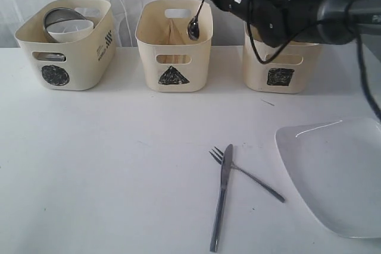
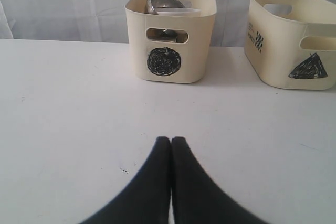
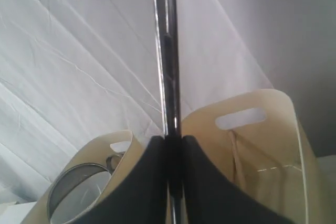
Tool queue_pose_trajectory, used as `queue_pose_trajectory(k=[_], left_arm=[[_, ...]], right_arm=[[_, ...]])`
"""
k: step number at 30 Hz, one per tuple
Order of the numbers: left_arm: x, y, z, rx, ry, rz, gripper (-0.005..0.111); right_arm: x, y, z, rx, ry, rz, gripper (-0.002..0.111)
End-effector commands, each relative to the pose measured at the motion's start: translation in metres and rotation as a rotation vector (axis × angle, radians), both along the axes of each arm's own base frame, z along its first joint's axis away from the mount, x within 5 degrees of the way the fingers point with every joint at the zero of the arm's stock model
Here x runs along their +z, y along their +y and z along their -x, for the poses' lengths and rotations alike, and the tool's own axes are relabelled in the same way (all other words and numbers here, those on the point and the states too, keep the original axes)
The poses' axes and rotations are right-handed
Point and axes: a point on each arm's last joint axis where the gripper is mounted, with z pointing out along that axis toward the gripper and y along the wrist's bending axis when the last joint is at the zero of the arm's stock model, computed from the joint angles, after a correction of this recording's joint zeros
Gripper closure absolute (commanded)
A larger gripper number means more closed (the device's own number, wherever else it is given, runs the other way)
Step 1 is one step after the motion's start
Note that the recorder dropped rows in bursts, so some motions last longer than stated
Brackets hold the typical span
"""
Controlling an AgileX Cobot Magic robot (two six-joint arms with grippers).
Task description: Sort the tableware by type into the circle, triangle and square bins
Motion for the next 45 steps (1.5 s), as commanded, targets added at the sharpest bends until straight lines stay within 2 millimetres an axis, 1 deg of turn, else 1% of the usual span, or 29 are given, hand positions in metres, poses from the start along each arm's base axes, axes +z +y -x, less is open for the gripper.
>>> queue_pose_trajectory(k=[1,6,10,11,15,17,20,23,24,28,30,31,35,38,40,42,45], left_arm=[[-0.001,0.000,0.000,0.003,-0.004,0.004,0.107],[-0.001,0.000,0.000,0.003,-0.004,0.004,0.107],[-0.001,0.000,0.000,0.003,-0.004,0.004,0.107],[-0.001,0.000,0.000,0.003,-0.004,0.004,0.107],[-0.001,0.000,0.000,0.003,-0.004,0.004,0.107],[-0.001,0.000,0.000,0.003,-0.004,0.004,0.107],[-0.001,0.000,0.000,0.003,-0.004,0.004,0.107],[-0.001,0.000,0.000,0.003,-0.004,0.004,0.107],[-0.001,0.000,0.000,0.003,-0.004,0.004,0.107],[-0.001,0.000,0.000,0.003,-0.004,0.004,0.107],[-0.001,0.000,0.000,0.003,-0.004,0.004,0.107],[-0.001,0.000,0.000,0.003,-0.004,0.004,0.107],[-0.001,0.000,0.000,0.003,-0.004,0.004,0.107],[-0.001,0.000,0.000,0.003,-0.004,0.004,0.107],[-0.001,0.000,0.000,0.003,-0.004,0.004,0.107],[-0.001,0.000,0.000,0.003,-0.004,0.004,0.107],[-0.001,0.000,0.000,0.003,-0.004,0.004,0.107]], right_arm=[[-0.011,0.007,-0.036,0.020,-0.005,0.080,0.108],[-0.026,0.013,-0.066,0.013,0.009,0.110,0.108],[-0.041,0.016,-0.078,0.008,0.034,0.121,0.107],[-0.042,0.016,-0.079,0.009,0.031,0.120,0.105],[-0.048,0.019,-0.081,0.018,0.029,0.140,0.091],[-0.050,0.021,-0.080,0.021,0.050,0.156,0.087],[-0.045,0.020,-0.077,0.012,0.087,0.173,0.086],[-0.038,0.020,-0.070,0.002,0.168,0.242,0.086],[-0.035,0.018,-0.064,-0.002,0.214,0.282,0.086],[-0.046,0.011,-0.038,0.024,0.370,0.459,0.086],[-0.054,0.007,-0.017,0.064,0.434,0.567,0.086],[-0.053,0.004,-0.008,0.082,0.447,0.613,0.086],[-0.060,-0.003,0.043,0.149,0.563,0.718,0.086],[-0.063,-0.002,0.085,0.199,0.664,0.763,0.086],[-0.063,0.002,0.113,0.241,0.725,0.781,0.086],[-0.062,0.007,0.135,0.268,0.764,0.771,0.086],[-0.069,0.016,0.160,0.212,0.864,0.636,0.082]])
